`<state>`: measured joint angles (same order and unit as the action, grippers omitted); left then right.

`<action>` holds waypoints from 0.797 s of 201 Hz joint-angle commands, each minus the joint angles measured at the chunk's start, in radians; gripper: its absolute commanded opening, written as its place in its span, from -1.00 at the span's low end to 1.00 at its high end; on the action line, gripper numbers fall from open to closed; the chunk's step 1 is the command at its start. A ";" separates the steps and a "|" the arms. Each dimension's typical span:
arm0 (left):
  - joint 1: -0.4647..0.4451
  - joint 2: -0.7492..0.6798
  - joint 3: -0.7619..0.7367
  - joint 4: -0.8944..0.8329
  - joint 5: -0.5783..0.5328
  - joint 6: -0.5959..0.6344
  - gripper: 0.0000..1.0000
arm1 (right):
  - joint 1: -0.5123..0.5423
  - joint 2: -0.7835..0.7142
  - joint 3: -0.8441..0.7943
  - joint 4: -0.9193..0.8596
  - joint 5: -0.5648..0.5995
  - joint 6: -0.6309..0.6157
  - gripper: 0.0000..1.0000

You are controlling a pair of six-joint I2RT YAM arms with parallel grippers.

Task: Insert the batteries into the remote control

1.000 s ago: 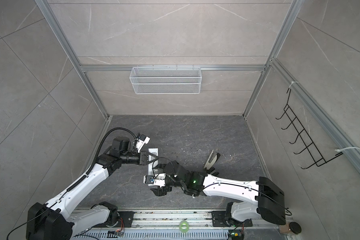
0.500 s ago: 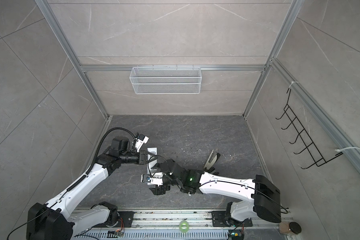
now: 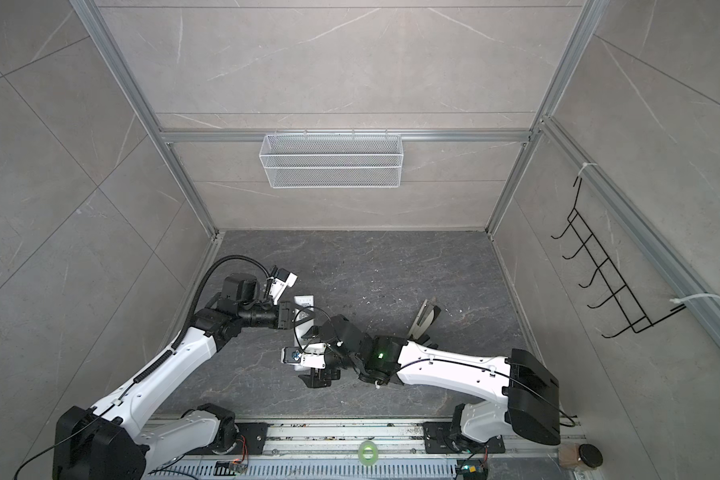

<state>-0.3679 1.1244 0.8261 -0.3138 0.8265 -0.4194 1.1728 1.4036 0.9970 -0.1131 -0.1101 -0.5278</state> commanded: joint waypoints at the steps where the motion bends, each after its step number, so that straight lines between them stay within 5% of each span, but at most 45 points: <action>1: 0.001 -0.040 0.019 0.061 0.107 -0.018 -1.00 | -0.009 0.003 -0.007 -0.039 -0.023 0.016 0.81; 160: 0.001 -0.066 0.007 0.103 0.125 -0.034 -1.00 | -0.016 0.034 0.021 -0.137 -0.140 0.021 0.78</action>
<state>-0.3637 1.1061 0.8093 -0.2920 0.8486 -0.4206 1.1519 1.4010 1.0100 -0.1432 -0.1802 -0.5243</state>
